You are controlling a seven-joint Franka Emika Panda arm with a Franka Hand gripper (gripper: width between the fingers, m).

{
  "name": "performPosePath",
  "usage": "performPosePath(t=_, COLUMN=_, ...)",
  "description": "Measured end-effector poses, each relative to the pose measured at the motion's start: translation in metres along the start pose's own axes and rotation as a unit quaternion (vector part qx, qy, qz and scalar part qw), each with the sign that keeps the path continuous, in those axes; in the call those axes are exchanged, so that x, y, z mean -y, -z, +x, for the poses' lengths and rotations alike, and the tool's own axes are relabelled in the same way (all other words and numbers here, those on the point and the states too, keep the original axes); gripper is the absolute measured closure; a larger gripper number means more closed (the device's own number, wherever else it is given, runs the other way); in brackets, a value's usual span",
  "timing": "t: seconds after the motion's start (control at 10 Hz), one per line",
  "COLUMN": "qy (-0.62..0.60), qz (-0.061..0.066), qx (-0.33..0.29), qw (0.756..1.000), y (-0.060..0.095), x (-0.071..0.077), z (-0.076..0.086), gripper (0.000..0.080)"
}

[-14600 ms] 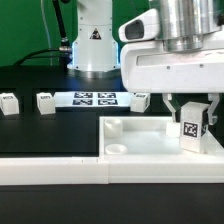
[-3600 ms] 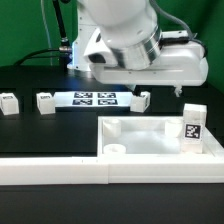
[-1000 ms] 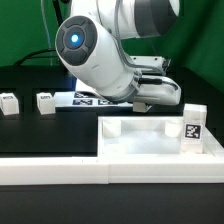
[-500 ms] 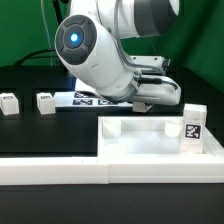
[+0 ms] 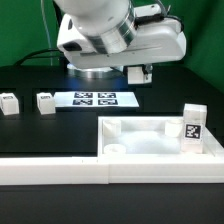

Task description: Assemble square table

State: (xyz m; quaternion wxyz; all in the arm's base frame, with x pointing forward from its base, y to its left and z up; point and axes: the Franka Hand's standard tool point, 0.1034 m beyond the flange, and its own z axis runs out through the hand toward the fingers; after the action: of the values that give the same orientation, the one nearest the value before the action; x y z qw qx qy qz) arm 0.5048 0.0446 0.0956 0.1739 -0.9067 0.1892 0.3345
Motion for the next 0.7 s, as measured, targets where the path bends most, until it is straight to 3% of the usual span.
performPosePath(t=0.2, qy=0.005, qz=0.001, qx=-0.078, qw=0.997, y=0.002, x=-0.002, z=0.004, gripper=0.0508)
performPosePath(t=0.3, qy=0.029, qz=-0.006, qx=-0.107, qw=0.994, y=0.012, x=-0.01, z=0.014, gripper=0.0508)
performPosePath(t=0.5, qy=0.078, qz=-0.042, qx=-0.187, qw=0.978, y=0.077, x=-0.002, z=0.02, gripper=0.0508)
performPosePath(t=0.6, qy=0.115, qz=-0.068, qx=-0.244, qw=0.961, y=0.104, x=0.008, z=0.031, gripper=0.0508)
performPosePath(t=0.7, qy=0.115, qz=-0.061, qx=-0.287, qw=0.949, y=0.104, x=0.012, z=0.036, gripper=0.0508)
